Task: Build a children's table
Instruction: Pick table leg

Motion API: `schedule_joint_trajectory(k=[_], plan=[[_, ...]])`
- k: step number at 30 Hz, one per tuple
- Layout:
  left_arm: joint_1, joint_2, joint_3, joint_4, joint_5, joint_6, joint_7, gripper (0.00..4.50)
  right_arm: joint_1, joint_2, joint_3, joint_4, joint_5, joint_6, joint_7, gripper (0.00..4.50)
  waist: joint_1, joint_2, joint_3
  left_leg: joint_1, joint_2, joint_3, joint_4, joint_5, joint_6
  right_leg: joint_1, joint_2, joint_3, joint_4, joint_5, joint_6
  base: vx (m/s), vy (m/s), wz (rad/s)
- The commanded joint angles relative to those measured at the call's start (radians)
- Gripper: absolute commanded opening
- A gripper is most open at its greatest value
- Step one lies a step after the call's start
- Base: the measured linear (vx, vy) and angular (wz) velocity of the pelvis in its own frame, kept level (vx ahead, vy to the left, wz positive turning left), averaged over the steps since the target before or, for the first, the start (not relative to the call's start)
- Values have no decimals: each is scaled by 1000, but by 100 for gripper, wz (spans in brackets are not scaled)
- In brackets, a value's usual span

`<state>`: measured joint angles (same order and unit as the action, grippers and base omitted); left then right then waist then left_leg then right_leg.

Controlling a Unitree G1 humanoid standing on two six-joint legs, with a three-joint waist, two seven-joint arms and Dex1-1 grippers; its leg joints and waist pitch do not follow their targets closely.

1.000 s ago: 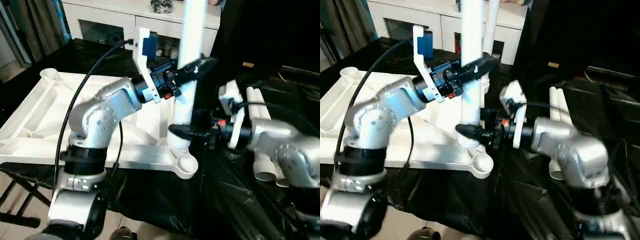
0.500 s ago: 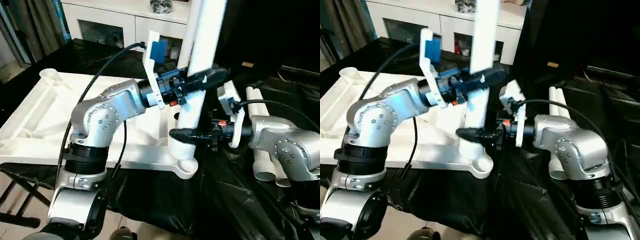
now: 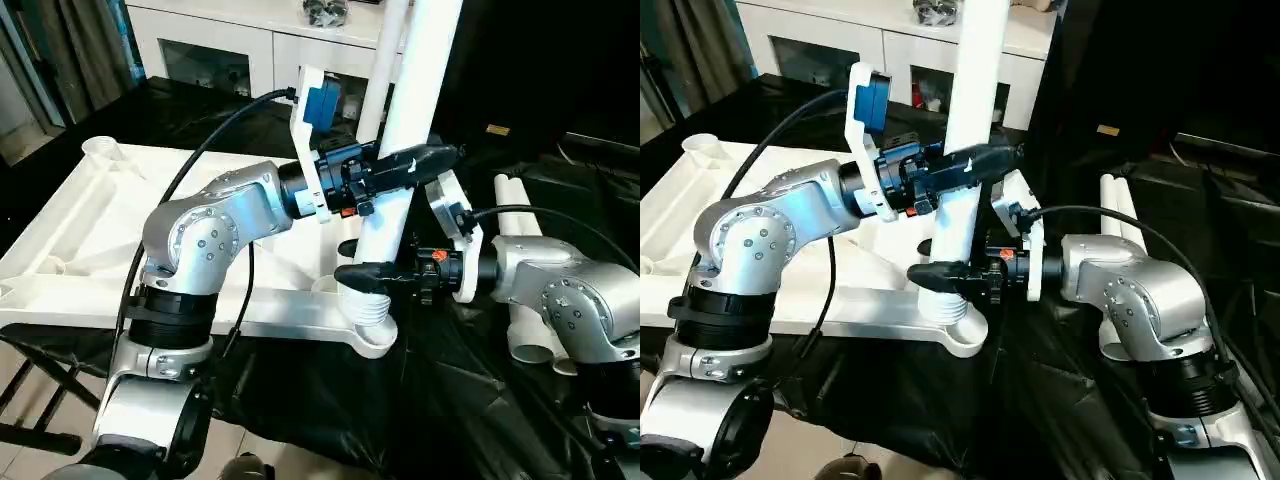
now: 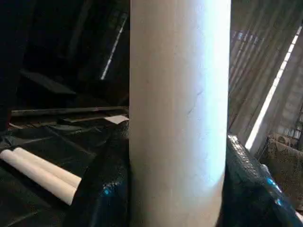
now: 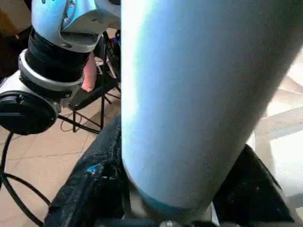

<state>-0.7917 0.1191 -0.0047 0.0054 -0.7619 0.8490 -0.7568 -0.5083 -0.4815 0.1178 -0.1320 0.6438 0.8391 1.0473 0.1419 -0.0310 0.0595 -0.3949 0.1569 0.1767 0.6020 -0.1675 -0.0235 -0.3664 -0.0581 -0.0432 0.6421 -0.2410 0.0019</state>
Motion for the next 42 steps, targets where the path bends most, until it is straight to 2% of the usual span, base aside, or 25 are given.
schedule_joint_trajectory(k=[1,6,8,10,11,15,17,18,19,21,22,24,25,26,28,29,30,31,32,34,35,38,40,41,42], plan=[[-25,-4,-12,-20,-21,13,-11,185,3,-1,-2,11,2,-4,-2,196,-1,-3,-70,29,75,-27,-61,-96,6,39,-96,47,-72,16,-240,0,0,0],[-19,-8,-17,-25,-6,2,0,185,7,13,-10,21,-10,-19,-25,194,-2,-3,-70,30,74,-27,-62,-102,4,38,-97,47,-73,6,-241,0,0,0],[-17,-6,-18,-26,-2,-6,-2,255,11,22,-16,19,-9,-19,-39,194,-2,-2,-70,29,74,-27,-62,-102,3,38,-97,47,-73,3,-240,0,0,0],[-10,-6,-18,-38,9,-38,-10,255,21,38,-26,13,-17,-35,-70,194,-2,-2,-70,29,75,-27,-63,-99,0,38,-97,47,-72,7,-237,0,0,0],[-4,-17,-11,-43,22,-77,-2,255,29,51,-35,9,-16,-41,-90,194,-2,3,-70,30,75,-28,-63,-100,-4,36,-97,47,-72,9,-239,0,0,0],[20,-51,-2,-63,97,-209,60,255,59,102,-77,-9,1,-57,-160,193,-3,1,-71,28,79,-31,-66,-109,-5,40,-98,47,-74,34,-234,0,0,0],[27,-89,25,-63,120,-264,131,255,73,126,-90,-19,-2,-65,-198,193,-3,2,-69,28,80,-30,-67,-123,-10,40,-100,48,-75,23,-232,0,0,0],[36,-126,53,-66,132,-304,195,255,93,159,-108,-30,-10,-82,-253,193,-2,7,-70,29,79,-30,-66,-125,-13,40,-101,48,-76,22,-234,0,0,0],[41,-144,66,-68,139,-327,223,255,105,182,-120,-33,-18,-95,-291,193,-3,5,-69,28,81,-31,-67,-135,-17,39,-102,48,-77,19,-236,0,0,0],[44,-149,69,-70,141,-335,228,255,110,191,-126,-34,-22,-101,-308,193,-5,3,-69,29,78,-31,-68,-146,-23,40,-99,47,-79,-4,-222,0,0,0],[51,-152,77,-73,138,-340,234,255,119,210,-133,-33,-41,-120,-350,193,-3,9,-70,29,77,-32,-69,-141,-27,39,-100,48,-78,-3,-217,0,0,0],[69,-137,82,-85,124,-326,211,255,133,235,-145,-31,-79,-153,-419,193,-5,10,-68,31,77,-31,-71,-146,-37,34,-98,48,-79,-14,-205,0,0,0],[93,-98,69,-102,130,-311,176,255,145,248,-152,-26,-122,-202,-464,193,-8,13,-67,30,75,-31,-73,-157,-46,34,-95,47,-80,-29,-197,0,0,0],[128,-43,34,-124,180,-337,138,255,158,254,-157,-27,-157,-235,-500,193,-10,12,-67,29,76,-34,-76,-157,-56,31,-95,48,-80,-40,-178,0,0,0],[171,12,-5,-148,235,-370,103,255,174,256,-162,-34,-184,-261,-530,193,-15,19,-67,34,74,-31,-78,-173,-67,28,-89,49,-81,-47,-158,0,0,0],[216,69,-47,-167,281,-393,64,255,185,250,-161,-47,-205,-266,-549,193,-16,21,-69,34,76,-35,-80,-167,-68,29,-90,48,-80,-28,-147,0,0,0],[303,171,-114,-197,330,-403,-19,255,211,231,-151,-69,-245,-268,-575,193,-17,27,-69,34,76,-35,-81,-169,-68,28,-88,49,-78,-27,-141,0,0,0],[314,183,-121,-200,335,-404,-28,255,214,228,-149,-72,-250,-268,-578,193,-17,27,-69,34,76,-35,-81,-169,-68,28,-88,49,-78,-27,-141,0,0,0],[380,265,-184,-204,391,-434,-91,255,239,211,-134,-90,-261,-248,-576,193,-22,37,-67,35,73,-36,-85,-175,-76,25,-80,47,-79,-20,-115,0,0,0],[410,306,-219,-204,416,-445,-124,255,253,203,-129,-102,-250,-216,-572,193,-28,38,-68,36,71,-34,-85,-190,-74,26,-81,49,-78,-22,-115,0,0,0],[437,348,-258,-202,432,-451,-159,255,272,197,-126,-114,-238,-204,-567,193,-26,41,-69,37,72,-34,-85,-194,-71,24,-84,49,-79,-29,-128,0,0,0],[482,417,-319,-180,442,-454,-243,255,317,182,-107,-129,-243,-219,-549,193,-28,46,-63,36,73,-33,-91,-246,-79,21,-87,50,-83,-91,-154,0,0,0],[484,439,-340,-142,469,-480,-263,255,331,176,-96,-128,-252,-231,-543,193,-32,44,-59,35,73,-33,-93,-265,-78,19,-88,52,-86,-115,-152,0,0,0],[472,455,-353,-65,533,-555,-284,255,337,176,-91,-127,-262,-245,-538,193,-35,44,-59,37,72,-32,-92,-285,-80,19,-91,53,-90,-158,-151,0,0,0],[472,456,-353,-64,534,-556,-284,255,337,176,-91,-127,-262,-245,-538,193,-35,44,-58,36,72,-32,-92,-288,-79,17,-93,56,-94,-183,-144,0,0,0]])
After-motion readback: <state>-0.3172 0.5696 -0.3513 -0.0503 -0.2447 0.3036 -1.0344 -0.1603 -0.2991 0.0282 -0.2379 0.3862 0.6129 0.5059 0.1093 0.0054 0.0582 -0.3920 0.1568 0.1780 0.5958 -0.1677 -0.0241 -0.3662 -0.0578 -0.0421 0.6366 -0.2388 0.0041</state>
